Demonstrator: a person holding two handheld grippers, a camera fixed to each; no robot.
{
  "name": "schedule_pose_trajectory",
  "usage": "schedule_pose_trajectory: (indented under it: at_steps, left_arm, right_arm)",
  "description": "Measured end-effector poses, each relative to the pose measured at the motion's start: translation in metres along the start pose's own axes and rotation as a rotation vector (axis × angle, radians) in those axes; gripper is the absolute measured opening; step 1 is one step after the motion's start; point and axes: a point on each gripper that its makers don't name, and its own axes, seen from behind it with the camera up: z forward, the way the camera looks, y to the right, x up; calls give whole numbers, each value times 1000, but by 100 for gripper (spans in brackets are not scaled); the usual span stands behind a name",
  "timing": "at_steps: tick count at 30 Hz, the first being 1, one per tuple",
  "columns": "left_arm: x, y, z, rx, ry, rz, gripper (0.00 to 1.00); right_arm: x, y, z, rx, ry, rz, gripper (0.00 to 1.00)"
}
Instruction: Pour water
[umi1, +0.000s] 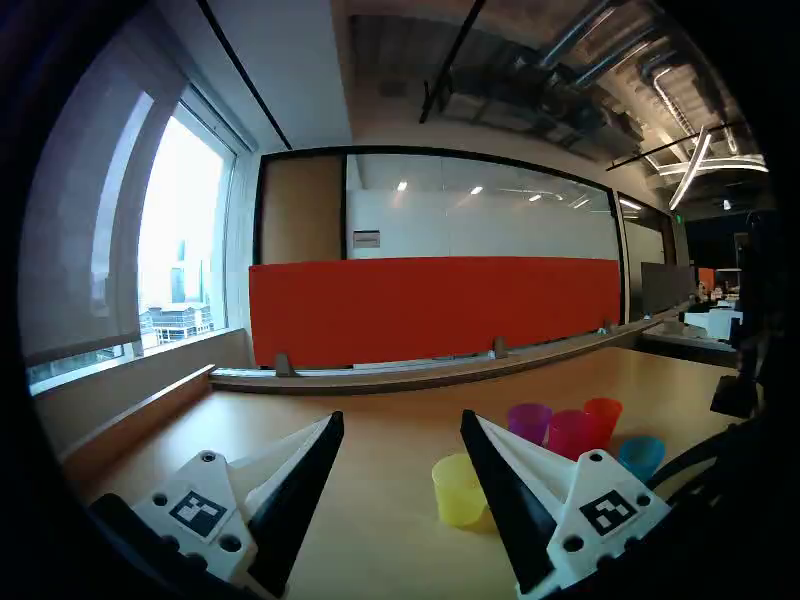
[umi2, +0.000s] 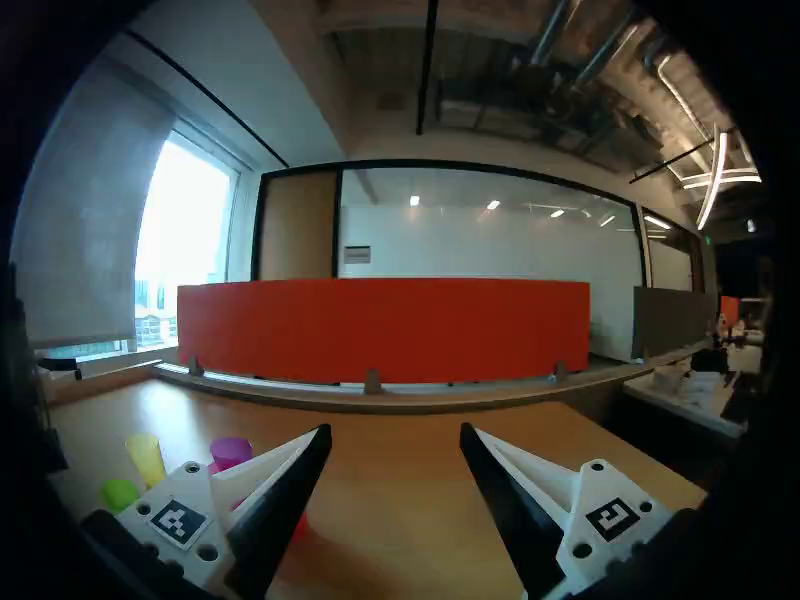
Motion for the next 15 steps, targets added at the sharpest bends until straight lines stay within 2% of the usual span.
schedule_pose_trajectory:
  at_steps: [15]
  left_arm:
    - [-3,-16,3,93,40,-29,86]
  right_arm:
    - [10,13,0,-42,31,19,100]
